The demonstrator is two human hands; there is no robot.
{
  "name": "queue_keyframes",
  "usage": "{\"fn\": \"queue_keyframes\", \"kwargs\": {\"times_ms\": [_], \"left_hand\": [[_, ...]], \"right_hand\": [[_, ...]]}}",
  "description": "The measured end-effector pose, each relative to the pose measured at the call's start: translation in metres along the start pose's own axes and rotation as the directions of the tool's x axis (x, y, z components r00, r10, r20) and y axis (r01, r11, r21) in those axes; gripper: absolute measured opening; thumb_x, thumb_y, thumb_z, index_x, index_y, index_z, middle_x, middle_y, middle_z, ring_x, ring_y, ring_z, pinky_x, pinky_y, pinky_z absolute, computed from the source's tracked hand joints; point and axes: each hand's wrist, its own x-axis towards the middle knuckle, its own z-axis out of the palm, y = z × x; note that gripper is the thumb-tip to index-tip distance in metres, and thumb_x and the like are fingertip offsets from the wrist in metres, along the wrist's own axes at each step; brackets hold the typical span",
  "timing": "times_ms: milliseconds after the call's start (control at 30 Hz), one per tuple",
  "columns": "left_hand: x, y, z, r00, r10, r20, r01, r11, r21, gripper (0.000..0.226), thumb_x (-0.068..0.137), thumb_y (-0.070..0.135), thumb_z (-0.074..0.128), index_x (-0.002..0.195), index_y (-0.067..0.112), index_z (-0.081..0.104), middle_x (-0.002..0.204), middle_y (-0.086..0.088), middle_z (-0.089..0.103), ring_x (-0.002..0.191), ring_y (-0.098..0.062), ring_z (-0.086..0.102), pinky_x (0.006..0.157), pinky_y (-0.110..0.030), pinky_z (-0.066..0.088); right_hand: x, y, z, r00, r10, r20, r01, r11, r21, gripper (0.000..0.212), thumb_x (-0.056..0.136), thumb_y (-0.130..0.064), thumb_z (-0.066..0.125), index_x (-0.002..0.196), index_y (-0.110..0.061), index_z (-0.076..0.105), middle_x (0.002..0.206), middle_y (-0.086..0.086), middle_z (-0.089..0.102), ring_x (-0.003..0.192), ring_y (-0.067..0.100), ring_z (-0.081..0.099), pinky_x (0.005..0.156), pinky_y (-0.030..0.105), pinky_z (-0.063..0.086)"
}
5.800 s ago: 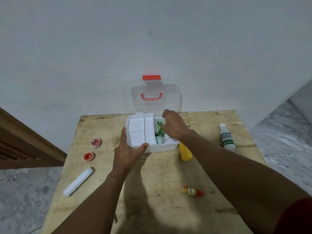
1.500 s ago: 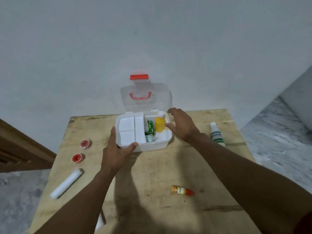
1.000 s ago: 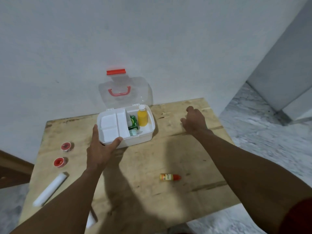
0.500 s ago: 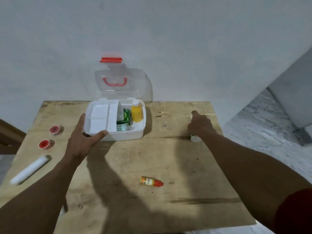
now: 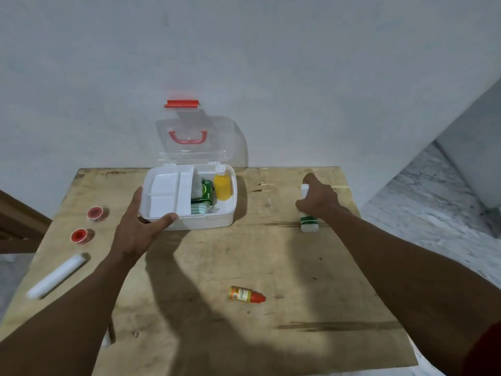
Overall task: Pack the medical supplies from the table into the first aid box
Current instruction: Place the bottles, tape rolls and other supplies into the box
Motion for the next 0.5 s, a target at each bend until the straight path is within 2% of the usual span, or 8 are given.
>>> {"fn": "queue_keyframes", "kwargs": {"times_ms": [167, 233, 333, 500], "left_hand": [[-0.002, -0.002, -0.002, 1.000, 0.025, -0.007, -0.025, 1.000, 0.015, 0.086, 0.064, 0.055, 0.080, 0.139, 0.048, 0.038, 0.126, 0.010, 0.062, 0.111, -0.024, 0.062, 0.089, -0.054, 0.055], [-0.002, -0.002, -0.003, 0.999, 0.050, -0.009, -0.049, 0.998, 0.048, 0.086, 0.067, 0.054, 0.079, 0.142, 0.044, 0.036, 0.128, 0.012, 0.059, 0.113, -0.023, 0.059, 0.092, -0.047, 0.053], [0.001, -0.005, -0.005, 0.997, 0.074, 0.002, -0.074, 0.994, 0.076, 0.085, 0.074, 0.048, 0.082, 0.143, 0.039, 0.035, 0.131, 0.010, 0.059, 0.115, -0.023, 0.058, 0.087, -0.037, 0.049], [0.004, -0.008, -0.007, 0.997, 0.081, -0.004, -0.080, 0.994, 0.069, 0.083, 0.075, 0.046, 0.082, 0.143, 0.039, 0.036, 0.130, 0.009, 0.060, 0.114, -0.022, 0.059, 0.090, -0.036, 0.049]], "right_hand": [[-0.026, -0.041, -0.007, 0.978, -0.197, -0.064, 0.207, 0.955, 0.213, 0.044, 0.080, -0.023, 0.072, 0.113, -0.030, 0.043, 0.085, 0.011, 0.066, 0.079, 0.030, 0.067, 0.071, 0.037, 0.056], [-0.041, -0.062, -0.012, 0.955, -0.275, -0.111, 0.296, 0.909, 0.294, 0.047, 0.080, -0.022, 0.075, 0.115, -0.032, 0.046, 0.082, 0.008, 0.067, 0.075, 0.023, 0.066, 0.068, 0.034, 0.057], [-0.063, -0.092, -0.020, 0.926, -0.340, -0.165, 0.377, 0.845, 0.379, 0.049, 0.080, -0.024, 0.078, 0.116, -0.036, 0.048, 0.088, 0.003, 0.065, 0.071, 0.013, 0.065, 0.064, 0.021, 0.055], [-0.081, -0.127, -0.015, 0.880, -0.396, -0.263, 0.475, 0.746, 0.467, 0.052, 0.079, -0.021, 0.081, 0.116, -0.037, 0.048, 0.094, -0.003, 0.066, 0.075, 0.012, 0.069, 0.068, 0.023, 0.060]]}}
